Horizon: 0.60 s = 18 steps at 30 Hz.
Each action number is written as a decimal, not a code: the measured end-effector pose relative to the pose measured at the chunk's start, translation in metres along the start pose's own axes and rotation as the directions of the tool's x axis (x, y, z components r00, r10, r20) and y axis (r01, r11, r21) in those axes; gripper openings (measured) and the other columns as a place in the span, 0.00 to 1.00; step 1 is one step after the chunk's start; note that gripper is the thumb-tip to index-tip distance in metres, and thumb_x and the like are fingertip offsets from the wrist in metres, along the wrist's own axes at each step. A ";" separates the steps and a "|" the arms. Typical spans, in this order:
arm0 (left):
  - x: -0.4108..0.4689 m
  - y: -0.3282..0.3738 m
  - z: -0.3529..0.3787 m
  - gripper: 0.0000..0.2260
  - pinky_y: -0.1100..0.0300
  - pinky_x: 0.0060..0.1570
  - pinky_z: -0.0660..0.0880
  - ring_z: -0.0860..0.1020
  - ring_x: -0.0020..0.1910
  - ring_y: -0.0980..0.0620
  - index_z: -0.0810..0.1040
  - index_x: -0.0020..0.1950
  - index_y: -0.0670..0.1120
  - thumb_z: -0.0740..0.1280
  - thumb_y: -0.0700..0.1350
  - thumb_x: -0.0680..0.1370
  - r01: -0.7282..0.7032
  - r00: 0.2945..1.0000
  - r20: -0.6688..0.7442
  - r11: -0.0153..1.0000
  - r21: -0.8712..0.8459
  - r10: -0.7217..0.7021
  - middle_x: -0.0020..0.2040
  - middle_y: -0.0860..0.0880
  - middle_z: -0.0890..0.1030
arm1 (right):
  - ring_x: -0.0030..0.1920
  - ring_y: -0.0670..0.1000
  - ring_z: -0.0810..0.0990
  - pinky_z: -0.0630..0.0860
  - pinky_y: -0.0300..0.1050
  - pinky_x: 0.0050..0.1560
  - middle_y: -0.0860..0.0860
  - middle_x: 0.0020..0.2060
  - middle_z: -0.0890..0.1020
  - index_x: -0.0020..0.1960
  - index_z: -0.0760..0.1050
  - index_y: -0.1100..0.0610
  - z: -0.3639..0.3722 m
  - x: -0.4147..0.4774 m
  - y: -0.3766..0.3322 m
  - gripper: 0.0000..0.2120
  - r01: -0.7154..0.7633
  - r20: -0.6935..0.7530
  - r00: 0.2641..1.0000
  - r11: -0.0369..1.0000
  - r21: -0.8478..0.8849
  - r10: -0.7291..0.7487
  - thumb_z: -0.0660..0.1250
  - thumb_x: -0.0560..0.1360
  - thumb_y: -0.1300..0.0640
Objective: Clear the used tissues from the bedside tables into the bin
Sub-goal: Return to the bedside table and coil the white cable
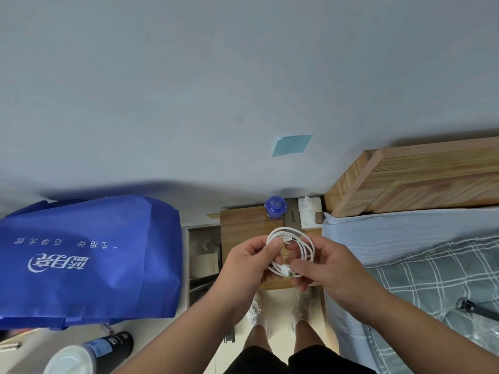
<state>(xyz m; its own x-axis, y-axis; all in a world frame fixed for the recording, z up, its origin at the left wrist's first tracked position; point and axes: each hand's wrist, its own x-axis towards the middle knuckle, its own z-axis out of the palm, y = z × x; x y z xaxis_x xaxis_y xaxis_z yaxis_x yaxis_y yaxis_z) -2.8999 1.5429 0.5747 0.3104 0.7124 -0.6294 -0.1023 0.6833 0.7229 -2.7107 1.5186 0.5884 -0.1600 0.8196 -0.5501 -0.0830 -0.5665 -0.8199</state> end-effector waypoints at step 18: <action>0.006 -0.010 -0.002 0.15 0.46 0.59 0.82 0.86 0.55 0.43 0.86 0.63 0.44 0.75 0.46 0.77 0.121 0.993 0.026 0.952 -0.280 -0.119 0.59 0.38 0.87 | 0.36 0.53 0.85 0.83 0.44 0.35 0.61 0.43 0.88 0.50 0.87 0.54 -0.002 0.015 0.031 0.06 -0.080 -0.197 0.968 0.936 0.342 0.155 0.73 0.78 0.62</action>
<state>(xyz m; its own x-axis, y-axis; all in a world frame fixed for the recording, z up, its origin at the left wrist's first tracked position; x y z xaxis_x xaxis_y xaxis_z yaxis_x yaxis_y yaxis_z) -2.8990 1.5408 0.5637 0.3447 0.6217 -0.7033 -0.3248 0.7819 0.5321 -2.7139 1.5131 0.5544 0.0257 0.7227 -0.6907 -0.4017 -0.6252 -0.6692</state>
